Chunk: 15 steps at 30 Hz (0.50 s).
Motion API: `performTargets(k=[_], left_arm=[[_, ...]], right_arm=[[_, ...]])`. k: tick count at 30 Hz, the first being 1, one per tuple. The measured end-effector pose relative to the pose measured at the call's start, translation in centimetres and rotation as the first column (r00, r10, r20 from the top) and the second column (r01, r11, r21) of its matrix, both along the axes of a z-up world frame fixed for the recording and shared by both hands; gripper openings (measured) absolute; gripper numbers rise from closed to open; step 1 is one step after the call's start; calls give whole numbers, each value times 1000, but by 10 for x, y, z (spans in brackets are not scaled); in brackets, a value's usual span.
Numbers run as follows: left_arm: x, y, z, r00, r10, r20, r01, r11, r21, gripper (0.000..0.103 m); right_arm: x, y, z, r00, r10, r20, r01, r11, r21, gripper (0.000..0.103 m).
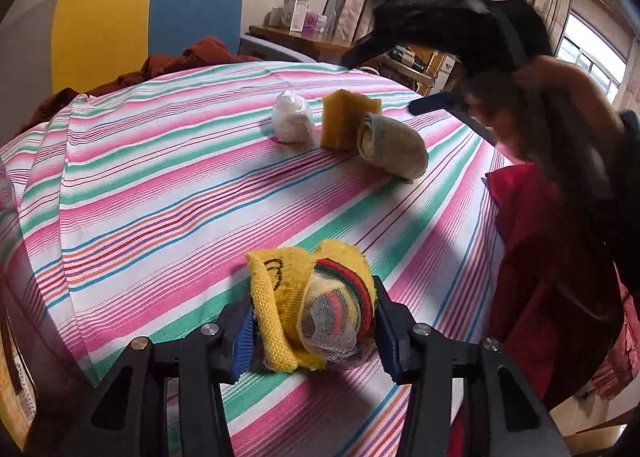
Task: Organize objects
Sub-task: 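Lift the knit toy with the left tool while the right tool grasps the yellow sponge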
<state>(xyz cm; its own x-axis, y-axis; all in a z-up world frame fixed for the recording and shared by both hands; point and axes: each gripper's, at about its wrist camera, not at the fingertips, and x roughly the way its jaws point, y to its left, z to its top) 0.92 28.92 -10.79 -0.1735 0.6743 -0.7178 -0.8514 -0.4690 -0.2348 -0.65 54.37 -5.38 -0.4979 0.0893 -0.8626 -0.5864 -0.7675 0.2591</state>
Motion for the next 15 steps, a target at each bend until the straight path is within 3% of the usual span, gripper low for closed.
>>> performTargets(k=[2, 4, 10, 13, 15], left_arm=[[-3, -3, -3, 1000, 6, 14, -7, 1000, 14, 53], [-6, -7, -6, 999, 12, 33, -13, 999, 38, 55], [-1, -3, -7, 1000, 10, -10, -10, 999, 43, 57], [-2, -4, -7, 1000, 10, -17, -9, 999, 48, 56], [-1, -3, -8, 1000, 7, -27, -6, 999, 45, 56]], right_arm=[[-10, -3, -10, 1000, 14, 20, -15, 999, 40, 97], [-16, -4, -17, 997, 21, 78, -28, 996, 85, 65], [-8, 5, -11, 1000, 3, 13, -4, 997, 83, 62], [6, 11, 6, 991, -31, -133, 36, 999, 34, 63], [15, 22, 11, 965, -57, -255, 34, 995, -92, 63]])
